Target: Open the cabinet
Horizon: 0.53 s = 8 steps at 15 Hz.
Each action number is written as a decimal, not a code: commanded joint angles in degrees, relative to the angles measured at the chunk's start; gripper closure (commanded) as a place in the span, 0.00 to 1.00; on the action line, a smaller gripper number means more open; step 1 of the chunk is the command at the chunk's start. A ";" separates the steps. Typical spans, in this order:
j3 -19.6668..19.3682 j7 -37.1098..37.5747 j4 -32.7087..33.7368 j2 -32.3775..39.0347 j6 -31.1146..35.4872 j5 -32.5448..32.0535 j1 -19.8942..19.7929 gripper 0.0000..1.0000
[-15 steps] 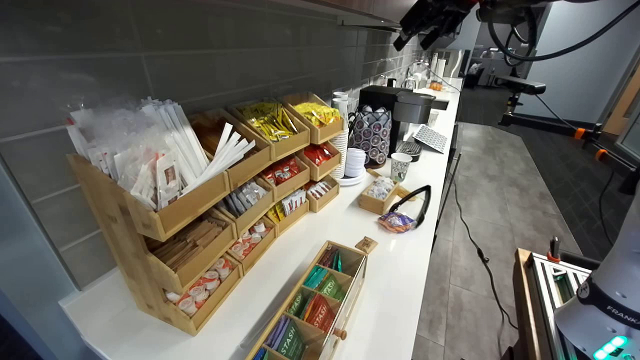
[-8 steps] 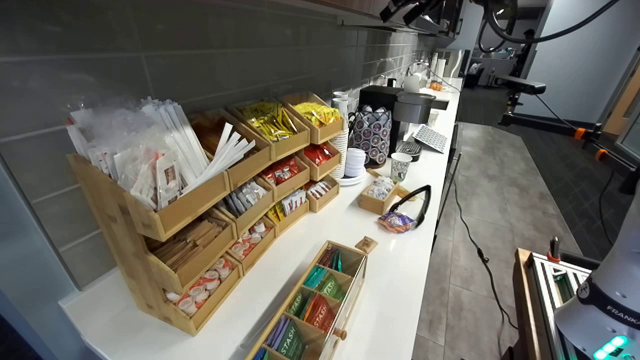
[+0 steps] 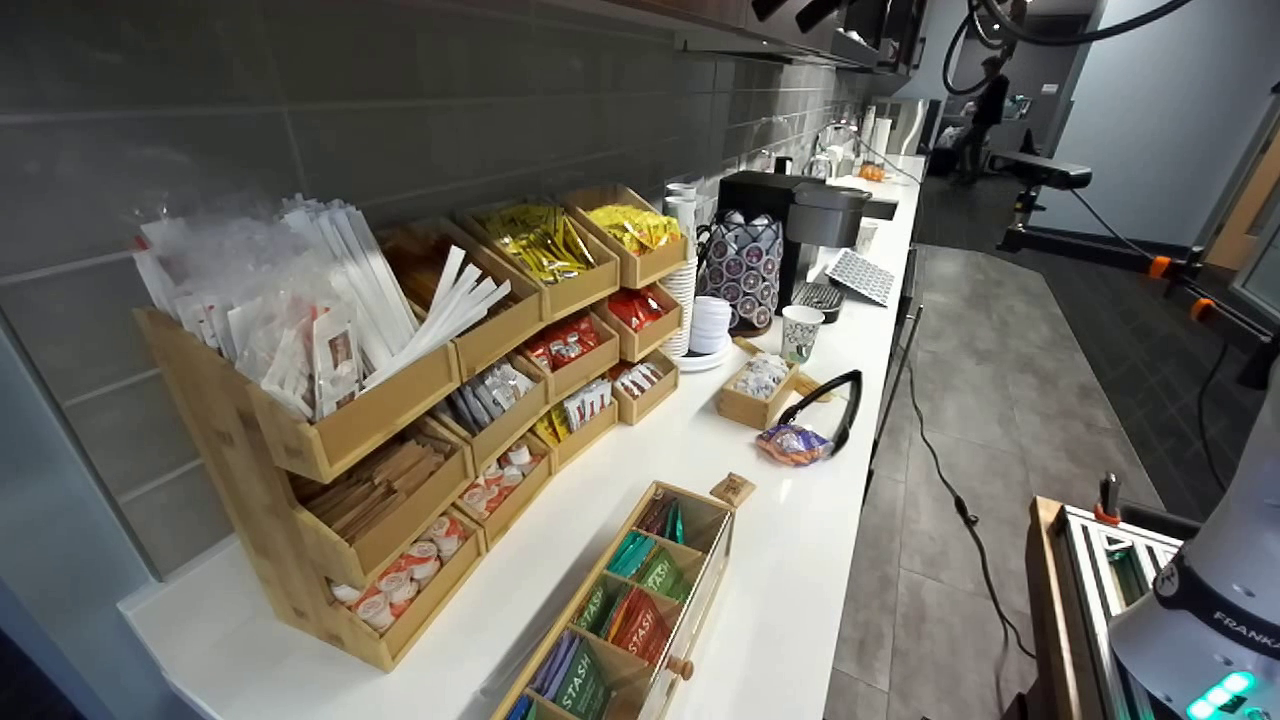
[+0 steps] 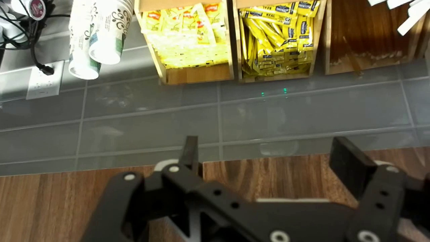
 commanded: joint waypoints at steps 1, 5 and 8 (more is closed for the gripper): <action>0.63 -0.41 -0.07 -0.27 0.44 0.44 -0.98 0.00; 0.29 0.21 -0.61 -1.70 2.76 0.53 -1.95 0.00; -0.48 -0.59 -1.39 -2.19 7.02 1.78 -1.52 0.00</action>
